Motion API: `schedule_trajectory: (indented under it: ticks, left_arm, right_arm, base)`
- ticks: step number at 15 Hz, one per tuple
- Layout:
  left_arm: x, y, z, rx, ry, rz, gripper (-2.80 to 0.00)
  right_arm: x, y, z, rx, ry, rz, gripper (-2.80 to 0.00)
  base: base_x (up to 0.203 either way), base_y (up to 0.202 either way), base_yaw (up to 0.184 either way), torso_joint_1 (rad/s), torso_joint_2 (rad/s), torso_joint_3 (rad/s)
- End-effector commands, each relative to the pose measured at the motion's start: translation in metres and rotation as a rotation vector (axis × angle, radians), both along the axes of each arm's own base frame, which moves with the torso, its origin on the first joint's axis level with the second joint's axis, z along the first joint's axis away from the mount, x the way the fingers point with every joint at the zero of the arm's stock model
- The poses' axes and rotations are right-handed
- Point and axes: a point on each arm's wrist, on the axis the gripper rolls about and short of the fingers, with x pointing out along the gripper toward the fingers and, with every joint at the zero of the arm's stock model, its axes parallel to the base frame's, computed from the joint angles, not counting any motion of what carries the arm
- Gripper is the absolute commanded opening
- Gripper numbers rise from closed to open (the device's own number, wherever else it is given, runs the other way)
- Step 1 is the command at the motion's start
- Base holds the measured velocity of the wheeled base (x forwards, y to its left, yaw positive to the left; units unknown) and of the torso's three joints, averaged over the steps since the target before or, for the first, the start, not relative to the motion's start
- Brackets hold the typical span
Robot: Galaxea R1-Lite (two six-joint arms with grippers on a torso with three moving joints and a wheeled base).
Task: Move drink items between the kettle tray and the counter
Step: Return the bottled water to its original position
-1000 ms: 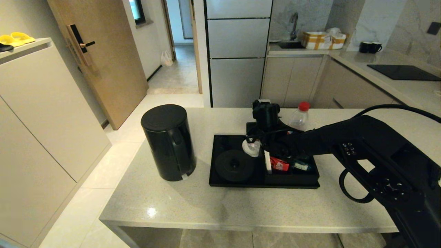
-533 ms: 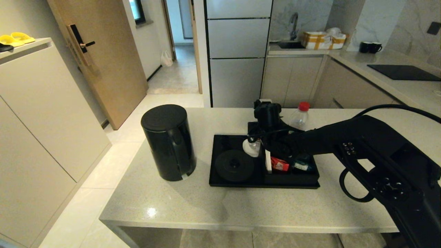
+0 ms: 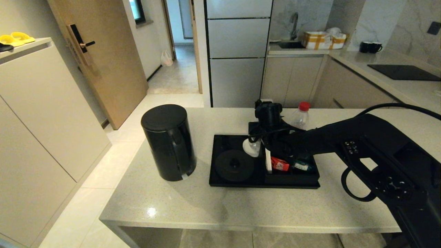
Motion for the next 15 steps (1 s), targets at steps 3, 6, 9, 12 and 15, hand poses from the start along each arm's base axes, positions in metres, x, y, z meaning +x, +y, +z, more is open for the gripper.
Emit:
schedule_trajectory:
  ticks: [3, 6, 9, 12, 15]
  left_arm:
    - [0.0, 0.0, 0.0, 0.0, 0.0, 0.0, -2.8]
    - [0.0, 0.0, 0.0, 0.0, 0.0, 0.001, -2.8]
    - [0.0, 0.0, 0.0, 0.0, 0.0, 0.001, -2.8]
    - [0.0, 0.0, 0.0, 0.0, 0.0, 0.001, -2.8]
    - [0.0, 0.0, 0.0, 0.0, 0.0, 0.0, -2.8]
  right_arm:
    - [-0.008, 0.01, -0.005, -0.006, 0.015, 0.023, -2.8]
    - [-0.018, 0.021, -0.01, -0.015, 0.034, 0.051, 0.0]
    - [-0.018, 0.021, -0.008, -0.011, 0.03, 0.051, 0.0]
    - [-0.018, 0.021, -0.007, -0.01, 0.025, 0.052, 0.0]
    - [-0.018, 0.02, -0.002, -0.008, 0.019, 0.05, 0.0]
  base:
    - [0.0, 0.0, 0.0, 0.0, 0.0, 0.0]
    - [0.0, 0.0, 0.0, 0.0, 0.0, 0.0]
    - [0.0, 0.0, 0.0, 0.0, 0.0, 0.0]
    - [0.0, 0.0, 0.0, 0.0, 0.0, 0.0]
    - [0.0, 0.0, 0.0, 0.0, 0.0, 0.0]
